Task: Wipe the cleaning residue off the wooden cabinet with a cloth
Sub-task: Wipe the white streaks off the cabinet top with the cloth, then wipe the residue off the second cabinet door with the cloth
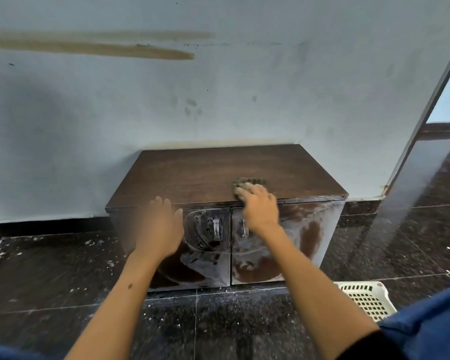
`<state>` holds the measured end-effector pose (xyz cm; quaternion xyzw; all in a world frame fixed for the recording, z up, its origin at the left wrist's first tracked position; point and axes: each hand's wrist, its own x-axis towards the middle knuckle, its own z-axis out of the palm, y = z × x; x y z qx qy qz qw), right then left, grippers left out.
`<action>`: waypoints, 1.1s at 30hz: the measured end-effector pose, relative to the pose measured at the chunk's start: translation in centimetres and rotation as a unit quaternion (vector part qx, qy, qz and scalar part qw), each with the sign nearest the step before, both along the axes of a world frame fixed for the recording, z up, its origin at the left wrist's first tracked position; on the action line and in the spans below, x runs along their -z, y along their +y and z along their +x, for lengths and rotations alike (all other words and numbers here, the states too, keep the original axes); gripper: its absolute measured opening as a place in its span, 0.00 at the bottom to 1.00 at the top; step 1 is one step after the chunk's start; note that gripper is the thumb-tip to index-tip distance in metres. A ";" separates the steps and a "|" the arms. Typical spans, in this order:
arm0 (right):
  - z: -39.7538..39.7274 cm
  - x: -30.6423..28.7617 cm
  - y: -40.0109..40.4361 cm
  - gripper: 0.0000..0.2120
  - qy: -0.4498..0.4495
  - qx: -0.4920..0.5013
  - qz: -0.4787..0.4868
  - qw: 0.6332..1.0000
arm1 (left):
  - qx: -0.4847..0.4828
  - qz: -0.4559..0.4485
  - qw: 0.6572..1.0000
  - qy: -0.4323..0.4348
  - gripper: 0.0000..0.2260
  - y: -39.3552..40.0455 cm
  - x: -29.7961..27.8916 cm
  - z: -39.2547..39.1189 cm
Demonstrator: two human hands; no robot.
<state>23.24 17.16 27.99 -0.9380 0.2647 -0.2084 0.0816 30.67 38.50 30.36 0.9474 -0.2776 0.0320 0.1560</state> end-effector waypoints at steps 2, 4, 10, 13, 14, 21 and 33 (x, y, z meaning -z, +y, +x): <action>-2.6 0.0 -3.6 0.24 -0.029 0.056 0.004 0.998 | 0.004 0.003 1.000 -0.014 0.25 -0.5 0.2 0.1; -4.8 0.1 -6.5 0.23 -0.048 0.110 0.013 0.993 | 0.006 -0.004 1.000 -0.019 0.25 -0.5 0.8 0.1; -9.9 0.6 -10.6 0.26 -0.046 0.234 0.045 0.970 | 0.002 -0.010 0.999 0.033 0.26 -1.1 3.1 -1.6; -11.0 1.6 -9.9 0.24 -0.149 0.248 0.058 0.955 | 0.014 -0.044 0.999 0.029 0.26 -1.9 3.4 -2.6; -10.9 2.0 -9.1 0.21 -0.223 0.251 0.093 0.938 | 0.023 -0.058 0.998 0.024 0.26 -2.3 3.6 -3.1; -10.0 2.8 -0.7 0.19 -0.533 0.114 0.766 0.342 | 0.057 -0.199 0.952 0.224 0.25 -5.1 5.3 -6.2; -7.8 2.8 3.2 0.24 -0.341 -0.136 0.844 0.392 | 0.038 -0.437 0.781 0.444 0.11 -8.3 3.5 -6.4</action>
